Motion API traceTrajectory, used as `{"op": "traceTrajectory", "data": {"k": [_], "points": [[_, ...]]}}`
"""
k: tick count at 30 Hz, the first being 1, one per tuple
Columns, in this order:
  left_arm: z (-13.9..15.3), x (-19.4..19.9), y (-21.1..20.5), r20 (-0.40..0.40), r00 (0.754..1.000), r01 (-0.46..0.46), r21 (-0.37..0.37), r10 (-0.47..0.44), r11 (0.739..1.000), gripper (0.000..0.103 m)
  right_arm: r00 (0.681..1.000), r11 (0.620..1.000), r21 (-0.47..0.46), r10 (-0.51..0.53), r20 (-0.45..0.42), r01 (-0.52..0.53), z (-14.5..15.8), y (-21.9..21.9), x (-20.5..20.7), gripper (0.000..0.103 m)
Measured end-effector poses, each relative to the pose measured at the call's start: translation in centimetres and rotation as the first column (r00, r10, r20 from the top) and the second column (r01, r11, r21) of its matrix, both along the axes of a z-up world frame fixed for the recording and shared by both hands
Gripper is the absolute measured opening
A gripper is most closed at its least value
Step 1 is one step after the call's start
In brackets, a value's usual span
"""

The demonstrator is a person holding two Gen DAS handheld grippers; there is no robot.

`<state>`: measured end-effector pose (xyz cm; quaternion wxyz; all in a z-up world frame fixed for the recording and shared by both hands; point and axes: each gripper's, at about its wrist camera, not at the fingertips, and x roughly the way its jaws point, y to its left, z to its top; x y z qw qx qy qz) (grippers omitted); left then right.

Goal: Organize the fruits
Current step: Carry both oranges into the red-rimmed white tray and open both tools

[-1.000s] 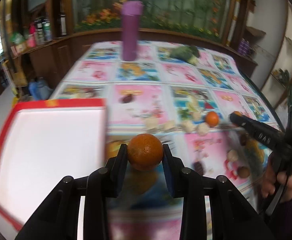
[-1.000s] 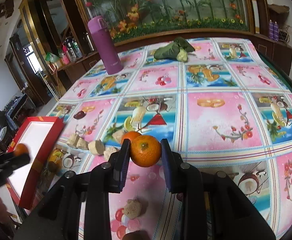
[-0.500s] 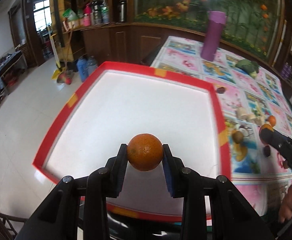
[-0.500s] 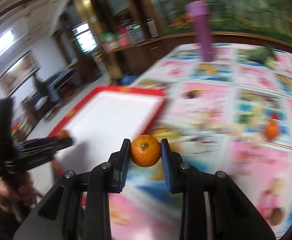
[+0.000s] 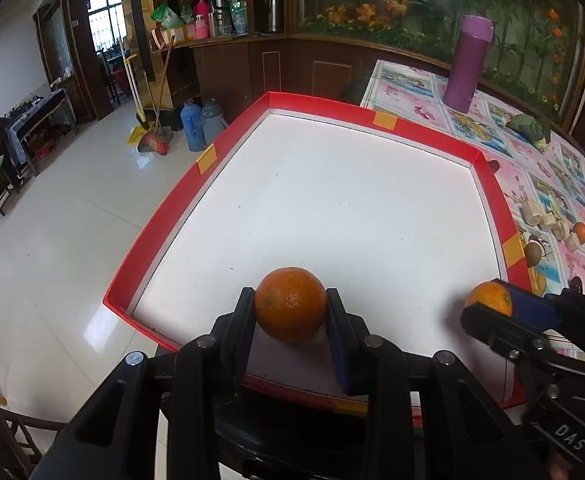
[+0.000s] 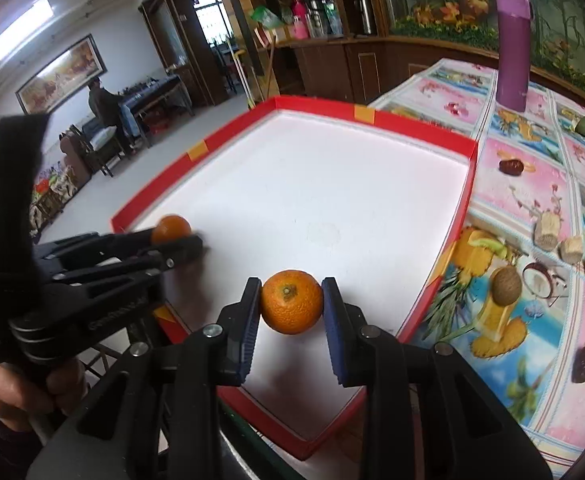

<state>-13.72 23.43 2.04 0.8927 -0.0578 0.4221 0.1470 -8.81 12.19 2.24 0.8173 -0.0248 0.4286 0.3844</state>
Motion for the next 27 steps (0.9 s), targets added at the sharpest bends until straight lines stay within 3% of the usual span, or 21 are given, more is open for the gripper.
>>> {"op": "traceTrajectory", "data": {"k": [4, 8, 12, 14, 21, 27], "points": [[0.0, -0.2, 0.1, -0.006, 1.000, -0.010, 0.015, 0.010, 1.000, 0.035, 1.000, 0.999, -0.036, -0.002, -0.016, 0.001, -0.6, 0.5, -0.1, 0.034], [0.1, -0.4, 0.3, -0.004, 1.000, -0.018, 0.021, 0.018, 1.000, 0.048, 1.000, 0.999, -0.040, 0.001, -0.018, -0.002, -0.7, 0.4, 0.0, 0.035], [0.4, -0.5, 0.0, -0.002, 1.000, -0.031, 0.041, 0.031, 0.999, 0.067, 1.000, 1.000, -0.021, -0.012, 0.014, 0.012, 0.1, -0.4, -0.5, 0.056], [0.6, -0.6, 0.0, 0.001, 0.999, -0.037, 0.044, 0.037, 0.998, 0.067, 0.999, 0.999, 0.024, -0.031, 0.038, 0.030, 0.8, -1.6, -0.6, 0.058], [2.6, -0.7, -1.2, 0.034, 0.999, -0.028, 0.033, 0.027, 0.999, 0.068, 0.979, 0.983, 0.060, -0.176, 0.099, 0.171, 2.9, -9.8, -0.6, 0.058], [4.1, 0.8, -6.8, 0.070, 0.987, 0.143, 0.002, -0.142, 0.990, 0.072, 0.913, 0.927, 0.000, -0.369, 0.174, 0.375, 3.4, -20.8, -1.2, 0.060]]}}
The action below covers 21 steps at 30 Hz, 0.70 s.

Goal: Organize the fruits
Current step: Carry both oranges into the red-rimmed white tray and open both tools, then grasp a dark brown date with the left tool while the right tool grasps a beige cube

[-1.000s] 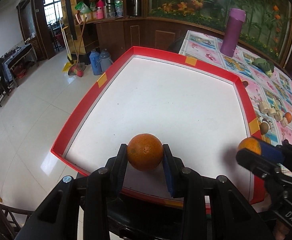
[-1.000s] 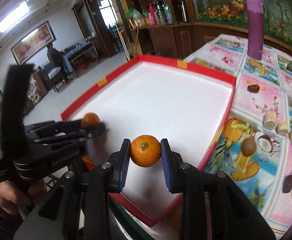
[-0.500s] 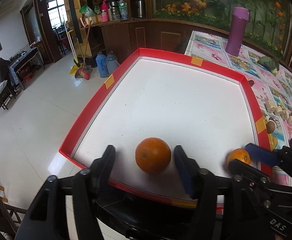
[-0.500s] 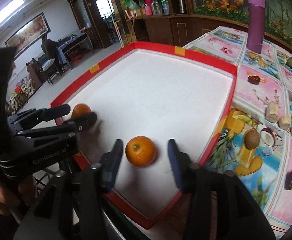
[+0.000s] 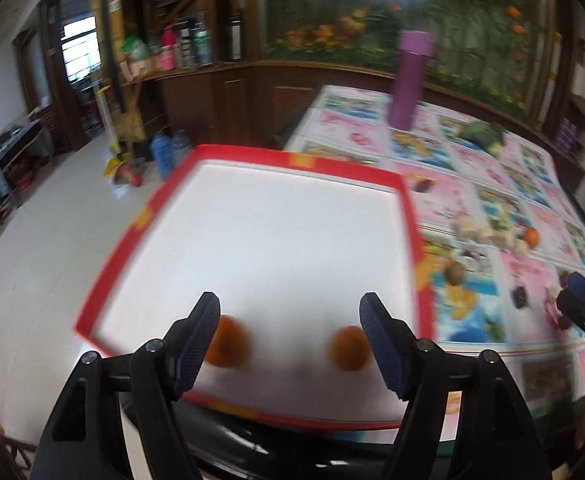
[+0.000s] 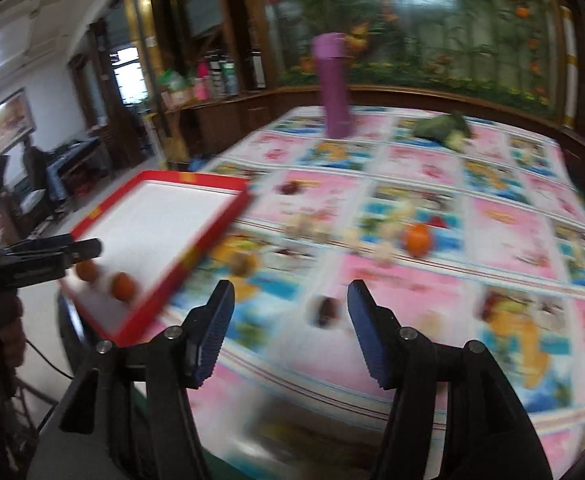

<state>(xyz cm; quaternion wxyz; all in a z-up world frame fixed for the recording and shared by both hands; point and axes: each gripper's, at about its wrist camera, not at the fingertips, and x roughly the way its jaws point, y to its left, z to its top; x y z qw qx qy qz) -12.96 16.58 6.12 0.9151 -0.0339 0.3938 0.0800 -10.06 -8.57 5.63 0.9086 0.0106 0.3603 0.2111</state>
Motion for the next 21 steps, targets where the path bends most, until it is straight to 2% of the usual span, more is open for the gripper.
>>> {"op": "traceTrajectory", "data": {"k": [3, 6, 10, 14, 17, 20, 21], "points": [[-0.6, 0.9, -3.9, -0.028, 0.991, 0.127, -0.022, -0.127, 0.992, 0.072, 0.996, 0.996, -0.044, -0.081, -0.036, 0.080, -0.6, -3.5, 0.4, 0.060], [-0.9, 1.3, -7.9, -0.044, 0.969, 0.243, -0.012, -0.243, 0.970, 0.072, 0.991, 0.989, -0.073, -0.129, -0.030, 0.127, -0.9, -5.5, 0.6, 0.060], [-1.2, 1.3, -10.8, -0.066, 0.946, 0.318, -0.006, -0.317, 0.948, 0.072, 0.989, 0.990, -0.057, -0.130, -0.063, 0.127, -1.4, -6.2, 1.6, 0.060], [-1.6, 1.2, -11.0, -0.085, 0.946, 0.314, -0.002, -0.313, 0.950, 0.072, 0.990, 0.990, -0.103, -0.106, -0.090, 0.096, -2.3, -5.0, 2.6, 0.059], [-1.8, 1.2, -10.2, -0.093, 0.954, 0.286, -0.002, -0.285, 0.958, 0.072, 0.988, 0.990, -0.125, -0.088, -0.128, 0.072, -3.3, -4.3, 3.4, 0.051], [-1.8, 1.4, -9.7, -0.100, 0.960, 0.261, -0.004, -0.260, 0.965, 0.072, 0.980, 0.986, -0.143, -0.108, -0.168, 0.084, -4.3, -4.4, 4.6, 0.048], [-1.8, 1.5, -9.9, -0.099, 0.961, 0.259, -0.004, -0.258, 0.966, 0.072, 0.976, 0.986, -0.142, -0.112, -0.187, 0.086, -4.6, -4.4, 4.9, 0.041]]}}
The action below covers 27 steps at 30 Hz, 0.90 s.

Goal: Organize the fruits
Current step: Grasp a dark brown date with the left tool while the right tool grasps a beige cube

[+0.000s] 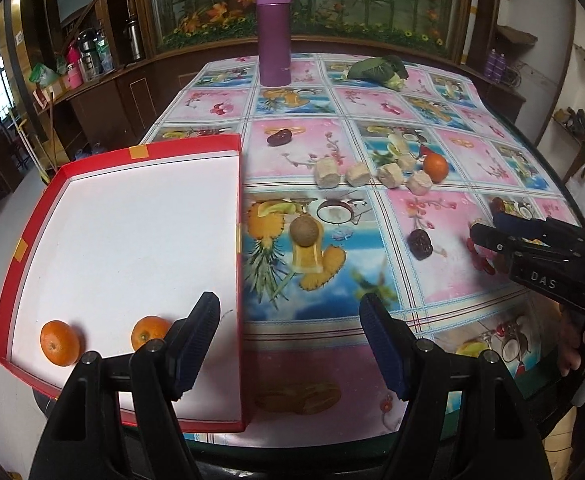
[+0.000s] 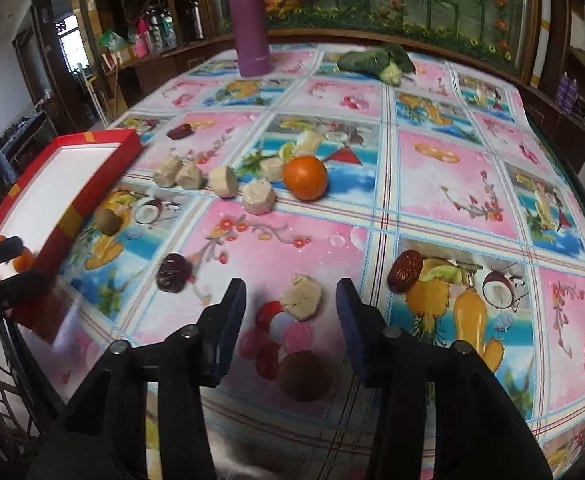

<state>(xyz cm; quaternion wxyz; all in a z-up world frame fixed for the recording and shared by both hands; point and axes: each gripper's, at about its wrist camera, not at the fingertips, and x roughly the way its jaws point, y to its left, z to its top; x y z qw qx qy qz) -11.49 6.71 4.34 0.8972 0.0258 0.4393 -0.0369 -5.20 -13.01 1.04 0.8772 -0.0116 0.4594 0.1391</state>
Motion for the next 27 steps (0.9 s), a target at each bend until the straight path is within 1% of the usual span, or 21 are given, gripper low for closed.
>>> {"op": "traceTrajectory", "data": {"k": [1, 2, 3, 4, 6, 9, 12, 15, 18, 20, 22, 23, 24, 26, 27], "points": [[0.0, 0.0, -0.1, 0.000, 1.000, 0.002, 0.001, -0.002, 1.000, 0.072, 1.000, 1.000, 0.009, -0.005, -0.024, 0.006, -0.3, -0.1, 0.4, 0.034], [0.0, 0.1, -0.4, 0.001, 1.000, 0.007, 0.005, -0.007, 1.000, 0.072, 0.999, 1.000, 0.012, -0.010, -0.043, 0.011, -0.6, -0.3, 0.7, 0.032], [0.0, 0.1, -0.6, -0.001, 1.000, 0.012, 0.011, -0.012, 1.000, 0.072, 0.999, 1.000, 0.011, -0.010, -0.040, 0.011, -0.6, -0.3, 0.7, 0.029], [0.0, 0.2, -0.9, -0.003, 1.000, 0.017, 0.016, -0.017, 1.000, 0.072, 0.999, 1.000, 0.001, 0.001, -0.037, -0.001, -0.6, -0.2, 0.8, 0.024], [-0.1, 0.5, -1.5, -0.011, 1.000, 0.029, 0.022, -0.028, 0.999, 0.072, 0.999, 1.000, -0.004, 0.020, -0.033, -0.021, -0.6, 0.0, 0.8, 0.024], [-0.3, 1.2, -2.6, -0.026, 0.999, 0.043, 0.026, -0.042, 0.999, 0.072, 0.999, 0.999, 0.047, 0.020, -0.032, -0.019, -0.6, -0.8, 1.3, 0.024], [-0.5, 2.3, -3.9, -0.044, 0.997, 0.057, 0.028, -0.056, 0.998, 0.072, 1.000, 0.992, 0.127, -0.023, -0.010, 0.024, -0.4, -2.4, 1.8, 0.024], [-0.9, 3.3, -5.4, -0.058, 0.995, 0.084, 0.017, -0.083, 0.996, 0.072, 0.996, 0.975, 0.204, -0.089, 0.021, 0.083, 0.2, -4.3, 2.1, 0.024], [-1.6, 4.5, -6.9, -0.079, 0.992, 0.098, 0.004, -0.097, 0.995, 0.072, 0.984, 0.971, 0.196, -0.155, 0.085, 0.136, 1.2, -5.2, 1.8, 0.024], [-2.1, 5.1, -7.7, -0.095, 0.990, 0.105, -0.011, -0.106, 0.994, 0.072, 0.978, 0.967, 0.203, -0.177, 0.106, 0.153, 1.6, -5.6, 1.7, 0.024], [-2.5, 5.5, -8.5, -0.102, 0.987, 0.120, -0.030, -0.123, 0.992, 0.072, 0.976, 0.963, 0.214, -0.190, 0.108, 0.164, 1.7, -5.9, 1.7, 0.024], [-2.8, 5.6, -8.8, -0.107, 0.987, 0.121, -0.029, -0.123, 0.992, 0.071, 0.975, 0.962, 0.214, -0.194, 0.106, 0.168, 1.7, -6.0, 1.8, 0.024], [-3.0, 5.8, -9.0, -0.112, 0.986, 0.119, -0.026, -0.122, 0.993, 0.063, 0.975, 0.961, 0.215, -0.197, 0.104, 0.171, 1.6, -6.1, 1.8, 0.024], [-3.4, 6.1, -9.3, -0.123, 0.984, 0.125, -0.037, -0.129, 0.991, 0.054, 0.976, 0.960, 0.221, -0.196, 0.099, 0.170, 1.6, -6.2, 1.9, 0.024], [-3.6, 6.2, -9.4, -0.126, 0.983, 0.128, -0.039, -0.132, 0.991, 0.052, 0.976, 0.961, 0.221, -0.194, 0.097, 0.169, 1.6, -6.1, 2.0, 0.024]]}}
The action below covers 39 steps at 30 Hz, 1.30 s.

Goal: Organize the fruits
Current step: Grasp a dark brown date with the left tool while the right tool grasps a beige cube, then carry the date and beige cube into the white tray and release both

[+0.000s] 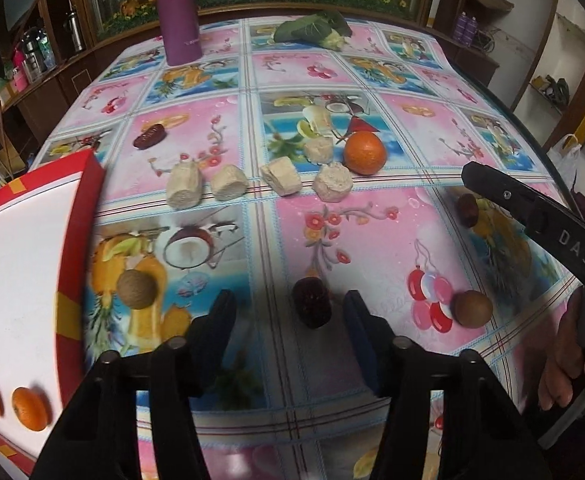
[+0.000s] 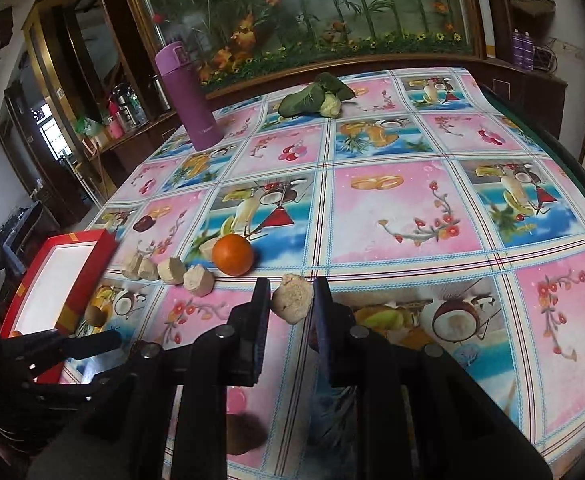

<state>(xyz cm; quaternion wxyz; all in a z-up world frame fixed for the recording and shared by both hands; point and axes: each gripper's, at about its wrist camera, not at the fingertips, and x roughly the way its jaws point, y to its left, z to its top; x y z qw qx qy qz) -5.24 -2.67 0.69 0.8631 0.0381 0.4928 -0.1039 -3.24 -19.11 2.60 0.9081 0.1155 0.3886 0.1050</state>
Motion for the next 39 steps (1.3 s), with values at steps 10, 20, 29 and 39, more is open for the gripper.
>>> {"op": "traceTrajectory", "data": {"k": [10, 20, 29, 39], "points": [[-0.1, 0.0, 0.3, 0.060, 0.998, 0.027, 0.010, -0.027, 1.000, 0.021, 1.000, 1.000, -0.018, 0.009, -0.003, -0.009, -0.3, 0.4, 0.0, 0.024], [1.1, -1.0, 2.5, 0.082, 0.996, -0.014, -0.057, 0.019, 0.998, 0.017, 0.998, 0.999, -0.054, -0.005, 0.060, 0.008, 0.3, 0.6, -0.5, 0.024], [5.2, -4.4, 6.6, 0.191, 0.977, -0.074, -0.110, 0.094, 0.991, 0.017, 0.993, 0.997, -0.075, -0.005, 0.115, 0.014, 0.9, 0.9, -0.9, 0.023], [7.0, -6.3, 15.5, 0.255, 0.917, -0.284, -0.124, 0.307, 0.951, 0.017, 0.990, 0.996, -0.005, 0.087, 0.108, -0.087, 1.4, 4.9, -1.7, 0.024]]}}
